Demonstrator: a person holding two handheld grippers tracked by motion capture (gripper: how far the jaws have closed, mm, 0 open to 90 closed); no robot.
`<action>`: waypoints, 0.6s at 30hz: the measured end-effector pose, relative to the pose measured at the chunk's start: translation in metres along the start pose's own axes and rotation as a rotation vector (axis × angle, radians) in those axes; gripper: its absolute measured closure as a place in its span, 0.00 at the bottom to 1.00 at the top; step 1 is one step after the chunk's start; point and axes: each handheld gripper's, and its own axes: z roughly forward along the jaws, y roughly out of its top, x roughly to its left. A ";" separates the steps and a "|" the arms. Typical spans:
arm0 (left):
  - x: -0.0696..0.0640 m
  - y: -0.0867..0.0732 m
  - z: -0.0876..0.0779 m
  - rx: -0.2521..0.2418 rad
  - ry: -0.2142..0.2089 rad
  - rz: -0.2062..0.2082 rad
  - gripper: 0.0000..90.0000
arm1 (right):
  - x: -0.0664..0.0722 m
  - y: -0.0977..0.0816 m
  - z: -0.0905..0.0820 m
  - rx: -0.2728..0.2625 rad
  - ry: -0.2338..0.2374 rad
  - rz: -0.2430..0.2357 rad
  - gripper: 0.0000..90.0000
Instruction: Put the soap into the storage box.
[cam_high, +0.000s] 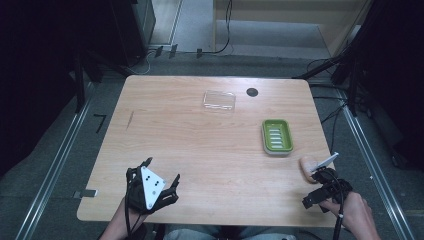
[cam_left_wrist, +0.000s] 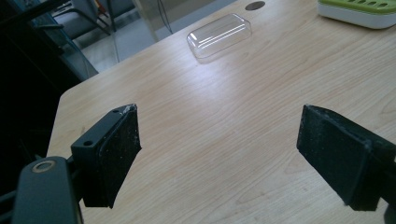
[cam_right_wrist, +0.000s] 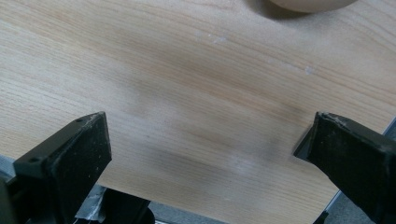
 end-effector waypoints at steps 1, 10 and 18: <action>0.000 0.000 0.000 -0.003 0.002 0.002 0.16 | 0.000 0.000 0.000 -0.001 0.000 0.000 0.00; -0.001 0.000 0.000 -0.006 0.004 0.004 0.16 | 0.001 0.001 -0.001 -0.010 -0.013 -0.003 0.00; -0.002 0.001 0.001 -0.003 -0.002 0.015 0.16 | 0.001 0.003 -0.005 -0.025 -0.024 -0.018 0.00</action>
